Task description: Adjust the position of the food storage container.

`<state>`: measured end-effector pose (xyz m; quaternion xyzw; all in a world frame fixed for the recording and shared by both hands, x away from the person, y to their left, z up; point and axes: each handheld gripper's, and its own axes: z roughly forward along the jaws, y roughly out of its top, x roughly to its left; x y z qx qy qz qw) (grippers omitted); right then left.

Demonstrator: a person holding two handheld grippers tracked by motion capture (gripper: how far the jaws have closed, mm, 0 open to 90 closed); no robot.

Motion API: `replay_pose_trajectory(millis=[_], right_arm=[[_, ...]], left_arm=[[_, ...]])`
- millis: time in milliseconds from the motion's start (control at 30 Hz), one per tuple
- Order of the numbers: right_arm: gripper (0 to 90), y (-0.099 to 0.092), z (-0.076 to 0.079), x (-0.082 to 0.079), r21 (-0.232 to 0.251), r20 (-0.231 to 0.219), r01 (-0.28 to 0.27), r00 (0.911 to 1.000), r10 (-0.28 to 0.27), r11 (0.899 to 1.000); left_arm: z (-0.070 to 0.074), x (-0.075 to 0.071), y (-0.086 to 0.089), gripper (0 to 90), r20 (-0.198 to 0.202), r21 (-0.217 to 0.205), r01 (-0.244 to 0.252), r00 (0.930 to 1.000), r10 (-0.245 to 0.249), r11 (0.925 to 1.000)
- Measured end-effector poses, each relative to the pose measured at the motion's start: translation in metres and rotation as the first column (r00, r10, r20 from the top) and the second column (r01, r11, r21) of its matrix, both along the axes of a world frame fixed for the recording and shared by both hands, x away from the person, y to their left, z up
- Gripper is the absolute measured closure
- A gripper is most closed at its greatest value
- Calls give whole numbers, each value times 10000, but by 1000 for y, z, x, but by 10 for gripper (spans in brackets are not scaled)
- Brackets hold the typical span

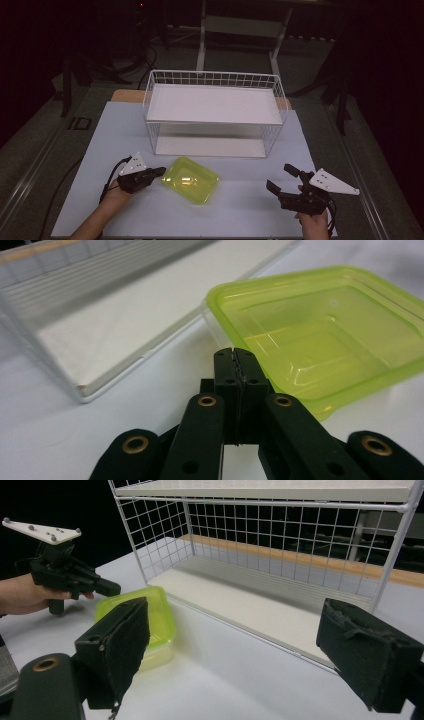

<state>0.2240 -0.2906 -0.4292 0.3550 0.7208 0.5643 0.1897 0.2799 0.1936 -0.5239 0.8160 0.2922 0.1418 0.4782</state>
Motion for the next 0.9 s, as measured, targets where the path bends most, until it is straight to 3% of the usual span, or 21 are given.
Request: replay_pose_trajectory(millis=[267,467,533,667,733,833,900], right_arm=[[137,1,0,0,-10,-25,-36,10000,36,10000],[137,1,-2,1,-31,-90,-55,9999,54,10000],[137,2,-2,2,-50,-107,-68,9999,68,10000],[137,2,-2,1,-60,-90,-55,9999,55,10000],[137,1,-2,2,-29,-119,-46,9999,46,10000],[137,1,-2,2,-28,-129,-46,9999,46,10000],[137,1,-3,2,-44,-147,-62,9999,62,10000]], left_arm=[[0,-13,-20,900,-296,-326,683,9972,-693,9971],[0,-23,-39,900,-413,-661,1400,9889,-1429,9879],[0,-24,-42,899,-256,-542,1452,9888,-1468,9879],[1,-18,-39,899,-65,-560,928,9956,-933,9941],[-1,-14,-38,900,-199,-673,739,9970,-754,9950],[-3,-12,-39,900,-362,-816,766,9962,-798,9937],[-4,-14,-45,900,-202,-616,1041,9942,-1055,9927]])
